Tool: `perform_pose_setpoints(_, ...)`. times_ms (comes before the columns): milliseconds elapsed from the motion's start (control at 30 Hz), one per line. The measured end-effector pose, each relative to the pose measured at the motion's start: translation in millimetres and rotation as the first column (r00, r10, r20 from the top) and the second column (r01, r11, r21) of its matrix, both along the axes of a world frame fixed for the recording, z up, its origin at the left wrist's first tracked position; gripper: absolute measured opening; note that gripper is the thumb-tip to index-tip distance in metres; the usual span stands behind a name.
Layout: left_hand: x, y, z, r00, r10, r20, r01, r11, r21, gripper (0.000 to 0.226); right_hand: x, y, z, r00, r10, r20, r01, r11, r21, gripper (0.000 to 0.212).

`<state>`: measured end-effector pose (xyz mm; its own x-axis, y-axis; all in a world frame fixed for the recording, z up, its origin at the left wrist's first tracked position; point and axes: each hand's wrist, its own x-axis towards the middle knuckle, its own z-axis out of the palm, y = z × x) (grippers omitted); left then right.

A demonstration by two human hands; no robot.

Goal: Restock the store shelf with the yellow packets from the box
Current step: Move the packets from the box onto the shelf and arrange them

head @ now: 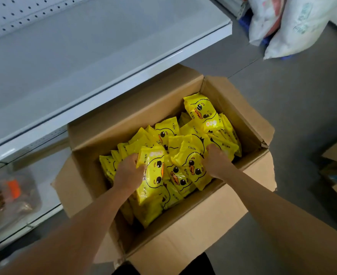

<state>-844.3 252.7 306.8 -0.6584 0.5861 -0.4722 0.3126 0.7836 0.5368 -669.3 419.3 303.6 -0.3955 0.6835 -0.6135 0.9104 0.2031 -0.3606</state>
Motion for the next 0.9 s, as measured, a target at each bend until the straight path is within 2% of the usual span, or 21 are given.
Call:
perform_pose_setpoints(33,-9,1,4,1.000,0.009,0.012,-0.010,0.999,0.038,0.016,-3,0,-4,1.000,-0.008,0.028,0.009,1.000,-0.028,0.036)
perform_pose_setpoints(100,-25,1,9,0.999,0.039,0.038,-0.042,0.996,0.082,0.020,-9,-1,-10,0.997,-0.024,0.068,0.029,0.997,-0.065,0.036)
perform_pose_setpoints(200,-44,-2,18,0.999,0.042,0.007,-0.042,0.993,0.109,0.015,-17,-6,-21,0.995,-0.056,0.085,0.061,0.996,-0.058,0.026)
perform_pose_setpoints(300,-61,-9,22,0.999,0.003,-0.044,0.002,0.993,0.120,0.014,-26,-17,-27,0.992,-0.033,0.119,0.039,0.998,-0.051,0.041)
perform_pose_setpoints(400,-73,-17,26,0.998,0.016,-0.059,-0.007,0.990,0.139,0.017,-33,-26,-28,0.995,-0.007,0.103,0.014,0.998,-0.065,0.037)
perform_pose_setpoints(533,-81,-25,35,0.993,0.040,-0.108,-0.021,0.985,0.171,0.024,-35,-34,-21,0.997,-0.073,-0.027,0.071,0.994,-0.087,0.045)
perform_pose_setpoints(700,-90,-33,64,0.994,0.028,-0.107,-0.004,0.977,0.215,0.035,-46,-41,29,0.970,-0.075,-0.232,0.088,0.995,0.047,0.043)
perform_pose_setpoints(767,-93,-37,86,0.992,0.036,-0.118,-0.007,0.970,0.242,0.031,-52,-42,61,0.946,-0.056,-0.319,0.089,0.992,0.092,0.047)
perform_pose_setpoints(900,-100,-48,136,0.986,0.071,-0.150,-0.024,0.954,0.298,0.028,-69,-43,126,0.919,0.027,-0.392,0.047,0.983,0.179,0.028)
